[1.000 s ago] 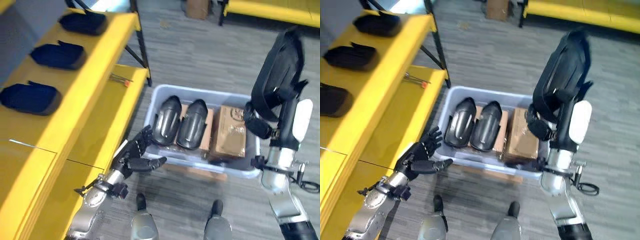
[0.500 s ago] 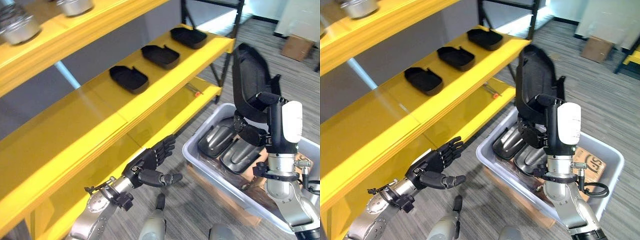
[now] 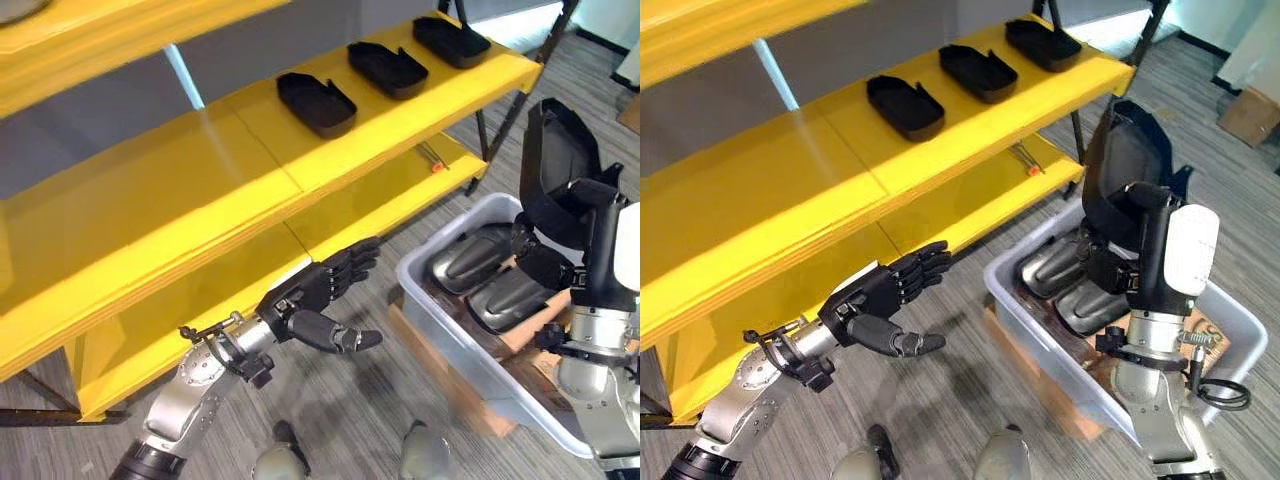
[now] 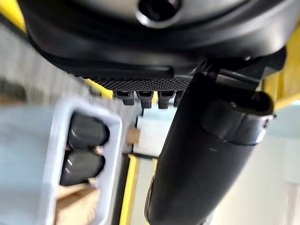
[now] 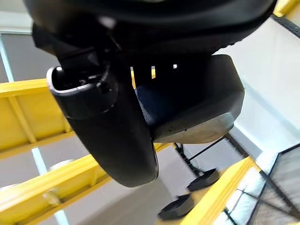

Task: Move parts from the plastic box to the shelf.

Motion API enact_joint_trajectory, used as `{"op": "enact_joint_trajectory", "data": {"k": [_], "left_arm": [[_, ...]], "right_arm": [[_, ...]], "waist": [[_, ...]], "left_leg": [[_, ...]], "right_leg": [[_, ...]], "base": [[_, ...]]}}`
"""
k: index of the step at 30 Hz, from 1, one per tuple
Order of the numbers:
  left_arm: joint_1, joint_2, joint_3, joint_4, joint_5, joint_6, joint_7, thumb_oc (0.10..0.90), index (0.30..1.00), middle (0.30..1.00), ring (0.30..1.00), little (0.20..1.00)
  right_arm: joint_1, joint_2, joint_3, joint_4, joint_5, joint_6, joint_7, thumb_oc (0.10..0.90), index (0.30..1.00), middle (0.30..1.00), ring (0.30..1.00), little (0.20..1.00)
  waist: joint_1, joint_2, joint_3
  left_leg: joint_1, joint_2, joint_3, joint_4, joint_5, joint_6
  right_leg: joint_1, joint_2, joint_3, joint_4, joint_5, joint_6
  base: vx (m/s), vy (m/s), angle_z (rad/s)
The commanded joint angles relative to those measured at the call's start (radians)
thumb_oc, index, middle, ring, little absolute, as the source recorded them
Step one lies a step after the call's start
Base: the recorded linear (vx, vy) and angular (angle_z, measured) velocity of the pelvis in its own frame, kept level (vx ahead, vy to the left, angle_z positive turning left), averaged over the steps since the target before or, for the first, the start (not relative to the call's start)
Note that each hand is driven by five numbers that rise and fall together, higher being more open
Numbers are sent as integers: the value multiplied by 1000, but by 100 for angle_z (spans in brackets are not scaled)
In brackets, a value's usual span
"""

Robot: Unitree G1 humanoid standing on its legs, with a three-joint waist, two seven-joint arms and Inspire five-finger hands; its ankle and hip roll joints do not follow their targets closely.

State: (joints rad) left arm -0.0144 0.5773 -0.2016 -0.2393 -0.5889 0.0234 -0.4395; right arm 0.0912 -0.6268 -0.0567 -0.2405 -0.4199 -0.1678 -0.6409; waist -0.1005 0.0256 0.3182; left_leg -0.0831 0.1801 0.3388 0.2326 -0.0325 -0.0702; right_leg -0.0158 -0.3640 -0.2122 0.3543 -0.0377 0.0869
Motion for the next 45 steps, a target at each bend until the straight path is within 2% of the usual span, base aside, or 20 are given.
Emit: {"op": "enact_joint_trajectory", "data": {"k": [1,3,6,11,15,17,19,20,24,26,28,30,31,32,33,35,36,38,41,45], "left_arm": [[93,14,96,-150,-97,-62,-14,900,1000,1000,1000,1000],[123,24,120,-150,-97,-70,-21,900,1000,1000,1000,1000],[177,54,169,-134,-86,-108,-31,900,1000,1000,1000,1000],[190,65,201,-128,-65,-144,-27,900,1000,1000,1000,1000],[197,76,231,-128,-64,-201,-15,900,1000,1000,1000,1000],[197,76,233,-127,-61,-212,-14,900,1000,1000,1000,1000],[181,83,240,-124,-55,-202,-58,900,1000,1000,1000,1000],[180,85,239,-123,-56,-197,-63,900,1000,1000,1000,1000],[177,91,221,-109,-75,-176,-79,900,1000,1000,1000,1000],[180,88,198,-99,-88,-162,-105,900,1000,1000,1000,1000],[185,86,189,-97,-73,-161,-110,900,1000,1000,1000,1000],[193,82,168,-90,-66,-169,-98,900,1000,1000,1000,1000],[187,83,148,-88,-71,-168,-82,900,1000,1000,1000,1000],[169,84,137,-85,-67,-157,-66,900,1000,1000,1000,1000],[157,83,128,-81,-66,-157,-55,900,1000,1000,1000,1000],[105,76,89,-64,-56,-167,0,900,1000,1000,1000,1000],[79,75,77,-53,-59,-166,1,900,1000,1000,1000,1000],[92,65,72,-52,-54,-182,-10,900,1000,1000,1000,1000],[118,51,87,-83,-73,-157,-28,900,1000,1000,1000,1000],[138,57,90,-95,-89,-143,-49,900,1000,1000,1000,1000]], "right_arm": [[-122,-78,-16,-115,-50,-134,-14,400,300,300,300,300],[-115,-79,-14,-127,-60,-145,-4,400,300,300,300,300],[-128,-86,1,-137,-48,-159,16,400,300,300,300,300],[-189,-90,45,-133,-75,-155,35,400,300,300,300,300],[-236,-97,81,-127,-99,-158,62,400,300,300,300,300],[-245,-96,88,-125,-108,-162,65,400,300,300,300,300],[-270,-94,115,-114,-119,-170,87,400,300,300,300,300],[-276,-95,121,-110,-121,-172,90,400,300,300,300,300],[-307,-97,156,-90,-146,-173,116,400,300,300,300,300],[-322,-86,193,-61,-184,-162,120,400,300,300,300,300],[-339,-78,217,-43,-196,-150,127,400,300,300,300,300],[-389,-61,262,1,-197,-128,139,400,300,300,300,300],[-419,-58,288,27,-204,-106,143,400,300,300,300,300],[-412,-68,285,34,-193,-110,144,400,300,300,300,300],[-411,-73,283,38,-184,-118,144,400,300,300,300,300],[-466,-56,291,94,-185,-130,159,400,300,300,300,300],[-500,-46,297,146,-189,-134,158,400,300,300,300,300],[-465,-72,271,146,-174,-117,197,400,300,300,300,300],[-497,-75,295,191,-175,-46,233,400,300,300,300,300],[-532,-83,305,263,-168,4,214,400,300,300,300,300]], "waist": [[47,21,-93],[59,20,-96],[112,2,-101],[172,-9,-88],[230,-21,-89],[237,-22,-85],[276,-42,-90],[280,-46,-90],[305,-65,-92],[316,-73,-95],[320,-76,-90],[319,-76,-82],[285,-77,-72],[256,-85,-66],[247,-91,-66],[240,-105,-57],[236,-101,-58],[238,-97,-83],[247,-76,-98],[251,-61,-89]], "left_leg": [[161,42,-14,-229,94,-1],[162,36,-15,-233,88,3],[139,33,-1,-202,66,14],[116,32,-1,-185,64,17],[91,23,-33,-167,52,8],[77,24,-25,-160,65,18],[51,5,-60,-112,28,23],[46,1,-63,-101,21,29],[28,-41,-73,-55,-22,75],[36,-96,-90,-55,-56,126],[50,-112,-88,-58,-72,145],[87,-123,-91,-85,-78,156],[122,-130,-114,-133,-60,158],[156,-133,-142,-171,-63,147],[162,-130,-147,-184,-60,138],[190,-107,-164,-205,-71,107],[194,-92,-191,-204,-82,97],[190,-88,-196,-189,-73,71],[213,-53,-161,-230,-30,40],[216,-29,-157,-250,4,23]], "right_leg": [[-11,115,-18,-1,-96,16],[-6,106,-25,-27,-75,28],[34,80,-84,-91,-43,41],[53,51,-128,-123,-10,53],[99,30,-155,-155,-9,75],[101,27,-173,-163,6,68],[145,12,-185,-164,3,80],[149,9,-188,-159,7,80],[160,-3,-196,-90,37,76],[142,-22,-185,64,108,81],[107,-33,-181,153,125,87],[47,0,-158,220,118,84],[-36,90,-105,149,113,60],[-87,119,-66,52,125,62],[-100,118,-60,-11,151,64],[-140,69,-43,-204,271,100],[-128,79,-3,-262,235,101],[-50,93,-38,-301,204,99],[-20,115,-96,-287,144,94],[-21,132,-122,-240,101,71]], "base": [[-11,199,26],[-18,144,24],[-40,105,24],[-54,93,26],[2,105,10],[-42,106,21],[72,192,26],[37,180,28],[35,222,19],[82,345,31],[80,239,29],[105,108,6],[144,-114,9],[139,-213,50],[160,-333,102],[185,-459,157],[291,-534,105],[252,-356,46],[178,-140,31],[163,-138,1]]}}
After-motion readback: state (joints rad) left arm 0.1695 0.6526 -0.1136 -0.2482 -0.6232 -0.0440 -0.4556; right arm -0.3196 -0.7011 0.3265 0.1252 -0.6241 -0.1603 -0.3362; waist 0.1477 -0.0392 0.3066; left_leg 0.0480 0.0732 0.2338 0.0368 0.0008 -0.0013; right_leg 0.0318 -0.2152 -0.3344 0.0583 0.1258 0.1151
